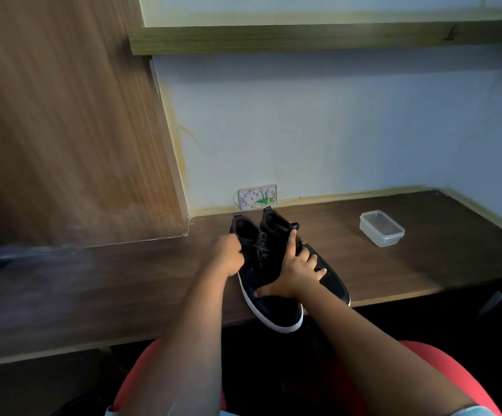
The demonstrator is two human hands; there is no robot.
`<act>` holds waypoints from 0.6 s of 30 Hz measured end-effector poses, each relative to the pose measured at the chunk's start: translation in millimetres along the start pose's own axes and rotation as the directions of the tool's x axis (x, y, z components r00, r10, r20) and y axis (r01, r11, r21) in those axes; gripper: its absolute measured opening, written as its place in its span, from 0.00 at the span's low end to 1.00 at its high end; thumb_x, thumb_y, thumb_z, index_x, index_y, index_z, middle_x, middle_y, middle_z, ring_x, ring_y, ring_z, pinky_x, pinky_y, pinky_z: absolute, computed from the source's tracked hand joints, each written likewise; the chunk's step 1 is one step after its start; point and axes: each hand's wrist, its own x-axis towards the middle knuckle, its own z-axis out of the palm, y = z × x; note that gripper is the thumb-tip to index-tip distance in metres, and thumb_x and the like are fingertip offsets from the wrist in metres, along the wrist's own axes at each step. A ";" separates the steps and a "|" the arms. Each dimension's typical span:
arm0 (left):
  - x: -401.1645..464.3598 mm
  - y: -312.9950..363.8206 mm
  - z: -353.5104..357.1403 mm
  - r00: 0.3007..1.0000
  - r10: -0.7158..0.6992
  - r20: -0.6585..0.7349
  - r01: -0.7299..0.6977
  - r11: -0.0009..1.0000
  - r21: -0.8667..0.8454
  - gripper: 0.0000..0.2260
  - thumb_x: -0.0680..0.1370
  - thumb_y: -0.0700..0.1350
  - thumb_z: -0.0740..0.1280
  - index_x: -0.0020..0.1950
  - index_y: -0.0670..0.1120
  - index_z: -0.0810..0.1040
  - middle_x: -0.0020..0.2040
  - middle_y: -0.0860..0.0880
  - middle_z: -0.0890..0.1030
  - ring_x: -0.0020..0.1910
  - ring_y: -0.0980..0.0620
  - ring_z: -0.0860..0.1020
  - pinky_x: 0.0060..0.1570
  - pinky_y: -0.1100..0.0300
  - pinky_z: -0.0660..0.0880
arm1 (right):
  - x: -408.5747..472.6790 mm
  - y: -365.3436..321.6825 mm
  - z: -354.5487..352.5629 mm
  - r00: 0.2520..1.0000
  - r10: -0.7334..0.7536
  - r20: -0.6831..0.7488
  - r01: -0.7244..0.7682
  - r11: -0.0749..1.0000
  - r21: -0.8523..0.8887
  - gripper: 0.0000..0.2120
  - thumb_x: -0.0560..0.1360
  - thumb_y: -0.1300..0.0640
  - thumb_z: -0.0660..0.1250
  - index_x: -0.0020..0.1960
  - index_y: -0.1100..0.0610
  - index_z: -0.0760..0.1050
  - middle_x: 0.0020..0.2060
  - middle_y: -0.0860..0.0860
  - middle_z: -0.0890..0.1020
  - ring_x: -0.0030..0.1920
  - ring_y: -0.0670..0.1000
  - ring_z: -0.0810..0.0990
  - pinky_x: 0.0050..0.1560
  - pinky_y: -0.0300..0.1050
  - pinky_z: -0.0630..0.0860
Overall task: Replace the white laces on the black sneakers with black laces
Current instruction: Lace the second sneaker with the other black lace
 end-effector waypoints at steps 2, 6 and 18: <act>3.4 2.5 0.9 0.986 0.091 -0.137 -0.095 0.995 -0.020 0.18 0.74 0.40 0.65 0.64 0.50 0.72 0.64 0.48 0.72 0.63 0.44 0.70 0.61 0.48 0.72 | 2.0 0.9 -3.2 0.999 -0.029 0.024 0.030 0.998 -0.052 0.77 0.50 0.32 0.78 0.71 0.47 0.19 0.75 0.60 0.52 0.75 0.65 0.50 0.70 0.72 0.52; 6.1 12.0 -2.8 0.972 0.230 -0.043 -0.230 0.973 -0.006 0.37 0.69 0.52 0.73 0.75 0.57 0.59 0.73 0.52 0.61 0.72 0.46 0.58 0.65 0.44 0.66 | 14.2 16.8 -22.1 0.982 -0.168 0.086 0.178 0.976 -0.127 0.76 0.49 0.34 0.79 0.72 0.46 0.22 0.75 0.59 0.53 0.75 0.64 0.52 0.71 0.69 0.55; 20.0 33.5 20.1 0.938 0.215 0.272 -0.278 0.934 0.223 0.47 0.71 0.51 0.72 0.79 0.50 0.43 0.80 0.51 0.47 0.78 0.47 0.44 0.74 0.38 0.41 | 45.0 34.3 -80.4 0.918 -0.288 0.274 0.367 0.878 -0.306 0.74 0.55 0.52 0.83 0.72 0.39 0.23 0.76 0.53 0.54 0.76 0.58 0.53 0.72 0.58 0.62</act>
